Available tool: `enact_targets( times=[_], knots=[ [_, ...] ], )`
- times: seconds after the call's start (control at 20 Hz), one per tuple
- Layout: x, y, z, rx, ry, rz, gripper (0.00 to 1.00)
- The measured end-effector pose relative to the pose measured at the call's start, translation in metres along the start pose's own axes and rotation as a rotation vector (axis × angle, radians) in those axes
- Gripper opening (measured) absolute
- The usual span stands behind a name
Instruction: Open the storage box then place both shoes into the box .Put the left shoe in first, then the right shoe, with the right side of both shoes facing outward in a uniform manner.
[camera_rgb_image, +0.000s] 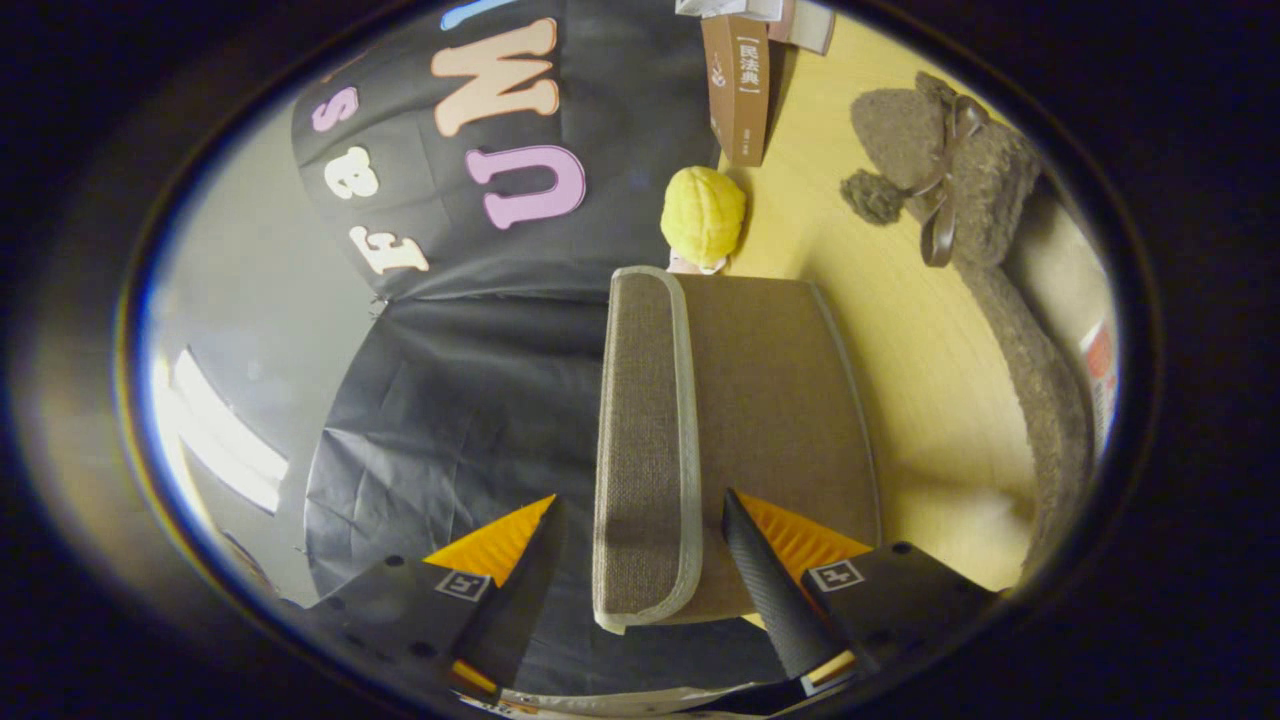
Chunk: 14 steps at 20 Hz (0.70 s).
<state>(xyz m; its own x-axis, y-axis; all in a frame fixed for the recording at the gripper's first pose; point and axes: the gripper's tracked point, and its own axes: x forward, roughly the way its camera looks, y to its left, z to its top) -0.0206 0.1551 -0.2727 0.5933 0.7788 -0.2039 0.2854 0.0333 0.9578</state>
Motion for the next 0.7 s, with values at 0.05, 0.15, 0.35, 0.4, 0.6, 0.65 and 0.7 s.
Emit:
enact_targets(
  times=[0.05,0.15,0.35,0.4,0.6,0.65,0.7],
  knots=[
    [-0.001,0.004,0.000,0.016,0.005,0.016,0.99],
    [0.000,0.012,0.000,0.037,0.010,0.039,0.99],
    [-0.005,0.017,0.001,0.042,0.014,0.051,0.99],
    [-0.007,0.022,0.002,0.046,0.011,0.060,0.98],
    [-0.015,0.044,0.006,0.070,0.000,0.119,0.98],
    [-0.016,0.050,0.006,0.060,0.003,0.127,0.97],
    [-0.015,0.056,0.005,0.053,0.005,0.135,0.96]
  ],
)
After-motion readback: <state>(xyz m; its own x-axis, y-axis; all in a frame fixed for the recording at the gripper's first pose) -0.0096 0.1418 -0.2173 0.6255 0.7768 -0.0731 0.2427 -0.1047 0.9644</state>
